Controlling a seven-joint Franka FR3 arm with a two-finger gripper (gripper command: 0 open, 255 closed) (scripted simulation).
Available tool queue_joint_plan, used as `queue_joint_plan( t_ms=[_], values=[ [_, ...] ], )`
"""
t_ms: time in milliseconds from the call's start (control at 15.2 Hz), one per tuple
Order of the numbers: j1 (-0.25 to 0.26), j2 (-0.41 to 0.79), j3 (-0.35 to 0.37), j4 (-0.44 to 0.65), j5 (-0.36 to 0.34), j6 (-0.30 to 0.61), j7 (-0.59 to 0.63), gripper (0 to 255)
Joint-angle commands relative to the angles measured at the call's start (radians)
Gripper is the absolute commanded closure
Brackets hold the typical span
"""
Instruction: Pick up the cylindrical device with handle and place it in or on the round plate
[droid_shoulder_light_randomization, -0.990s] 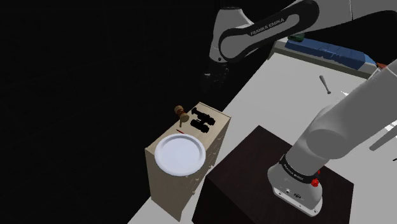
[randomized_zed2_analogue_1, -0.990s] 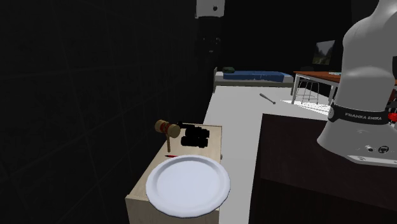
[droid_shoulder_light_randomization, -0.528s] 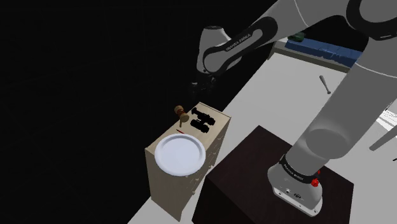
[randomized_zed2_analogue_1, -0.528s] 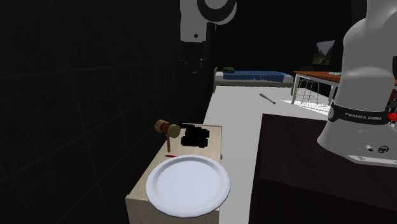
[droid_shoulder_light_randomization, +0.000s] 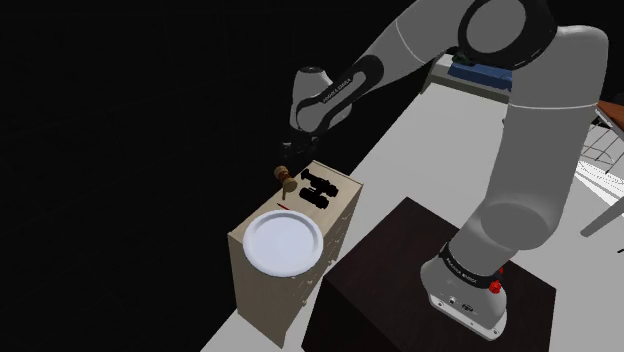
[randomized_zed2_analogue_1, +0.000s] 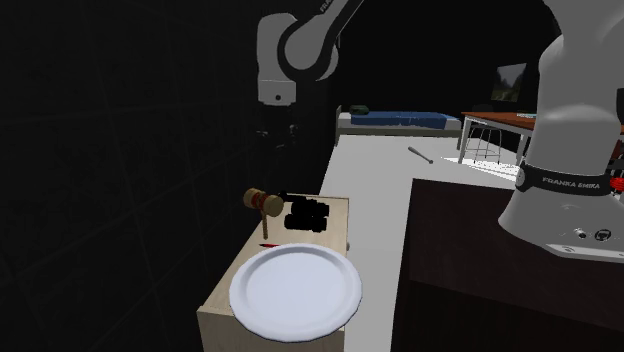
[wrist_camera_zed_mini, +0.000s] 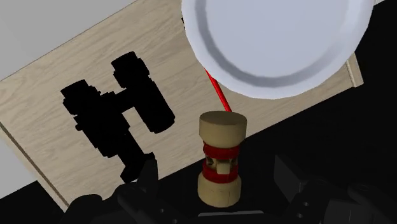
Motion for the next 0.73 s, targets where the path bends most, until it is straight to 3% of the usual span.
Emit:
queue_joint_plan(
  t_ms=[0, 264, 660],
  values=[
    [0.002, 0.079, -0.006, 0.062, -0.002, 0.019, 0.007, 0],
    [0.011, 0.239, -0.014, 0.208, -0.001, 0.036, 0.021, 0],
    [0.016, 0.313, -0.022, 0.243, -0.007, 0.075, 0.026, 0]
  ],
)
